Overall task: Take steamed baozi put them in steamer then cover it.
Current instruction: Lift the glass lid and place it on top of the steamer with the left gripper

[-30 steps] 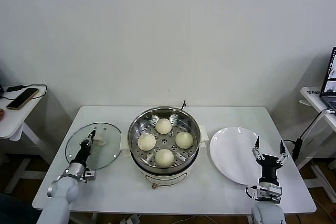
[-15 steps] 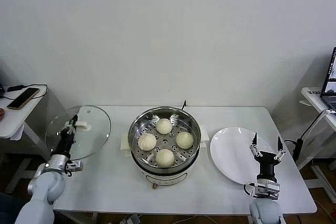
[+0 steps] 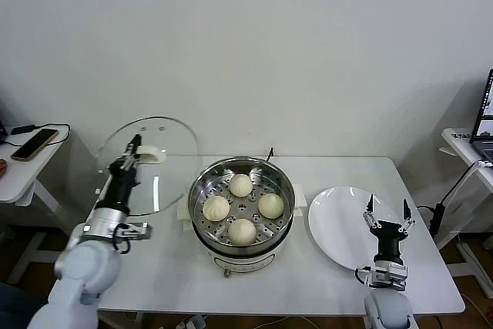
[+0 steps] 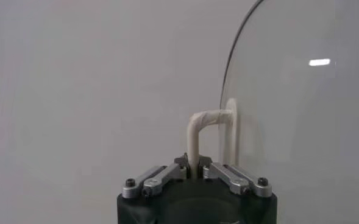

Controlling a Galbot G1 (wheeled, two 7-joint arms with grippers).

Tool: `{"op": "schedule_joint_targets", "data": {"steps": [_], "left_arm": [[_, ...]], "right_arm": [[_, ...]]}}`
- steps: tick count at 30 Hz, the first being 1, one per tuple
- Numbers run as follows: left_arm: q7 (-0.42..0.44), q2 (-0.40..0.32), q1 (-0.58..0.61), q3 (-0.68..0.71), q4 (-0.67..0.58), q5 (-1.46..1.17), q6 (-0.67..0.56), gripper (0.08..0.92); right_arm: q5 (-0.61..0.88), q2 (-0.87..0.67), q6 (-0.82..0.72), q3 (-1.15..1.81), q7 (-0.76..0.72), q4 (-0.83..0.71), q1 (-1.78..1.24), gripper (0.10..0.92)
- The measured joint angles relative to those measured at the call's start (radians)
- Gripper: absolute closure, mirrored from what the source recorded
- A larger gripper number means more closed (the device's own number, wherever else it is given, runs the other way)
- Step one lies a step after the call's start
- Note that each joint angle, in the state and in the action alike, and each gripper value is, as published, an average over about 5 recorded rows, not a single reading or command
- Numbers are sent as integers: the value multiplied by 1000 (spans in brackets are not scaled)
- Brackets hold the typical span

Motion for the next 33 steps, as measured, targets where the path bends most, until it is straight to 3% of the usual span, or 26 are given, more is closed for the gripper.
{"op": "schedule_joint_targets", "data": {"steps": [7, 15, 23, 33], "left_arm": [[114, -53, -41, 187, -94, 60, 140, 800], [216, -159, -82, 357, -92, 186, 260, 800], [274, -269, -95, 431, -25, 321, 317, 800], [303, -344, -97, 475, 43, 434, 338, 800]], "right_arm": [[7, 6, -27, 1, -19, -8, 3, 203], [8, 18, -41, 1, -29, -24, 15, 203], [7, 26, -48, 4, -33, -33, 20, 203], [5, 26, -54, 9, -35, -39, 26, 203]]}}
